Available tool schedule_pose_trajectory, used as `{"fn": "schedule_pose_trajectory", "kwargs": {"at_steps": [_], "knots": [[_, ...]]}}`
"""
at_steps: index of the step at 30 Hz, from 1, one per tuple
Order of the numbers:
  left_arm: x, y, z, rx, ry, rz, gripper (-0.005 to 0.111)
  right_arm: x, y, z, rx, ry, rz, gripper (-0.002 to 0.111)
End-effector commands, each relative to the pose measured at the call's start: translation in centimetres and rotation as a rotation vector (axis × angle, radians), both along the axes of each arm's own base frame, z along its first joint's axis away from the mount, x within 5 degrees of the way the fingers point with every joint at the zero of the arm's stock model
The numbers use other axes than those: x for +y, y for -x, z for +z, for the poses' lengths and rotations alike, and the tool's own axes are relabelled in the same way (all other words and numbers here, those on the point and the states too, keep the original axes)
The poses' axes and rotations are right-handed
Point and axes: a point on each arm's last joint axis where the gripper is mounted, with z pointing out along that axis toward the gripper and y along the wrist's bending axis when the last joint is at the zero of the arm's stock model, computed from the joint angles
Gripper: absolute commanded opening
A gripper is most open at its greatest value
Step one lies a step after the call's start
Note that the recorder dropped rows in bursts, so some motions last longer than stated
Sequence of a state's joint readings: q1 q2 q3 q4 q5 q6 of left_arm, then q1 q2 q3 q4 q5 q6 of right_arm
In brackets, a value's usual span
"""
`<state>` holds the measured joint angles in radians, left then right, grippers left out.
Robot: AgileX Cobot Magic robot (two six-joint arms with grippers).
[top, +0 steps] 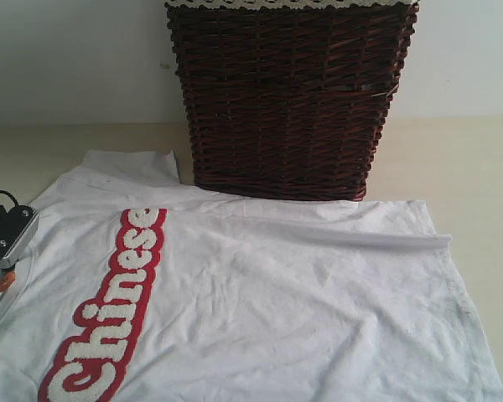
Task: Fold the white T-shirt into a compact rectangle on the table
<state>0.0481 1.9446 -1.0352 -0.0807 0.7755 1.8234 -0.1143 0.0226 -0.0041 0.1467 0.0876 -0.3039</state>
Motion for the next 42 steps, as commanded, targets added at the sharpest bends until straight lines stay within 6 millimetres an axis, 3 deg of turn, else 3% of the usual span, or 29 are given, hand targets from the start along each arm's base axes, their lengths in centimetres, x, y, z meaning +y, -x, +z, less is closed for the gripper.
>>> {"fn": "schedule_pose_trajectory", "kwargs": {"at_steps": [1,7,9,11,14,17,21,24,26,30,32,35,38,42], "knots": [[0.0,0.1,-0.2,0.018,0.002,-0.001,0.104,0.0,0.0,-0.1,-0.002,0.013,0.003,0.023],[0.0,0.1,-0.2,0.018,0.002,-0.001,0.104,-0.1,0.0,0.2,0.029,0.538,-0.006,0.023],[0.0,0.1,-0.2,0.018,0.003,0.001,0.104,-0.2,-0.2,-0.2,0.083,0.555,0.007,0.023],[0.0,0.1,-0.2,0.018,0.003,0.001,0.104,-0.2,-1.0,-0.7,0.182,0.458,0.032,0.023],[0.0,0.1,-0.2,0.018,0.003,0.001,0.104,-0.5,-2.7,-2.0,0.513,0.447,0.112,0.023],[0.0,0.1,-0.2,0.018,0.003,0.001,0.104,-1.1,-4.5,-3.4,0.992,0.656,0.333,0.023],[0.0,0.1,-0.2,0.018,0.003,0.001,0.104,-2.0,-8.5,-3.8,1.261,0.752,0.499,0.023],[0.0,0.1,-0.2,0.018,0.003,0.001,0.104,-1.9,-11.6,-3.7,1.205,0.650,0.458,0.023],[0.0,0.1,-0.2,0.018,0.003,0.001,0.104,-1.5,-13.5,-2.7,1.047,0.509,0.360,0.023],[0.0,0.1,-0.2,0.018,0.003,0.001,0.104,-1.1,-14.4,-0.5,0.815,0.236,0.191,0.023],[0.0,0.1,-0.2,0.018,0.003,0.001,0.104,-1.1,-14.6,0.1,0.799,0.307,0.223,0.023],[0.0,0.1,-0.2,0.018,0.003,0.001,0.104,-0.7,-14.6,0.0,0.920,0.499,0.418,0.023],[0.0,0.1,-0.2,0.018,0.003,0.001,0.104,0.3,-13.8,-0.6,1.086,0.690,0.828,0.020],[0.0,0.1,-0.2,0.018,0.003,0.001,0.104,1.2,-13.5,-1.1,1.174,0.707,1.223,0.016]]}}
